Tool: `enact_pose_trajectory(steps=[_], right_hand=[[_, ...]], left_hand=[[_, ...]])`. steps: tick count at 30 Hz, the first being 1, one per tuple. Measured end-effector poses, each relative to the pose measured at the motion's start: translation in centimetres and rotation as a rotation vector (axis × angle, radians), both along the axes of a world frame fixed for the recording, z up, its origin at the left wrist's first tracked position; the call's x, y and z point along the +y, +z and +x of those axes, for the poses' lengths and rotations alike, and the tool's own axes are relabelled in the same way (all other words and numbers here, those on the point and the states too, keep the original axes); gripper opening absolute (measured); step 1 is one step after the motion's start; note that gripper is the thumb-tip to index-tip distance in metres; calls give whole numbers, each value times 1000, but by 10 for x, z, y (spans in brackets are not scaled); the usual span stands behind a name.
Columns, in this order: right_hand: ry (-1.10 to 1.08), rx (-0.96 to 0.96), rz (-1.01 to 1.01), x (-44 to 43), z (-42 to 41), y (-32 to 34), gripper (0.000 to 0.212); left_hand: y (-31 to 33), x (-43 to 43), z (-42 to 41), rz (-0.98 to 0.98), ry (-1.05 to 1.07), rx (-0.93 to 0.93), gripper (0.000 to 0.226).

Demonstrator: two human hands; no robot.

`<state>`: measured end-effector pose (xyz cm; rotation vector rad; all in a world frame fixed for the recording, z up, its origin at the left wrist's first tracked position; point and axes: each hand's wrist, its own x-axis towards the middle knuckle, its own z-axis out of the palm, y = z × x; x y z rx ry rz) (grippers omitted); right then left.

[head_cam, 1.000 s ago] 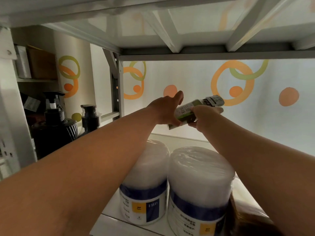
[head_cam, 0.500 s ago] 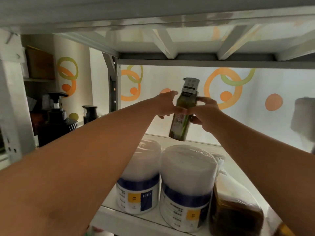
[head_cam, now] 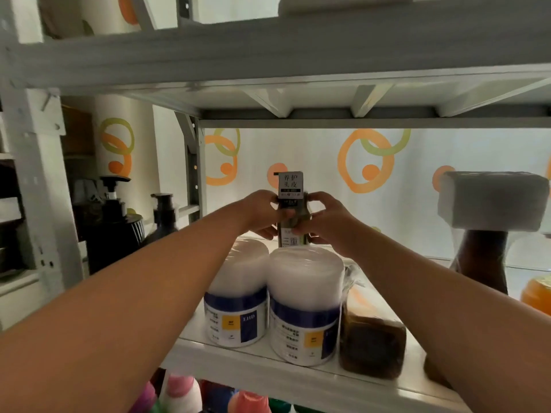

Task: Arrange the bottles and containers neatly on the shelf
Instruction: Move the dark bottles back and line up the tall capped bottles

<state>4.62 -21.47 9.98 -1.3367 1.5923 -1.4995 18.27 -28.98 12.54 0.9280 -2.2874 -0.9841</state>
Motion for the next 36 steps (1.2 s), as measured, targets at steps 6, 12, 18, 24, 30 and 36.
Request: enact_pose_trajectory(steps=[6,12,18,24,30,36], right_hand=[[19,60,15,11,4,-6,65],[21,86,41,16,3,-9,60],[15,150,74,20,3,-5,58],[-1,175,72,21,3,-7,56],[19,218,96,22,11,1,50],[-44,399,170,11,22,13,53]], left_hand=[[-6,18,6,-7,33,-4,44],[-9,26,9,-77,17,-95,39],[-12,23,11,-119,53,-122,46],[-10,26,12,-129,60,-165,45],[-7,28,16,-136,78,-180,41],[-5,26,24,-167,147,-205,41]])
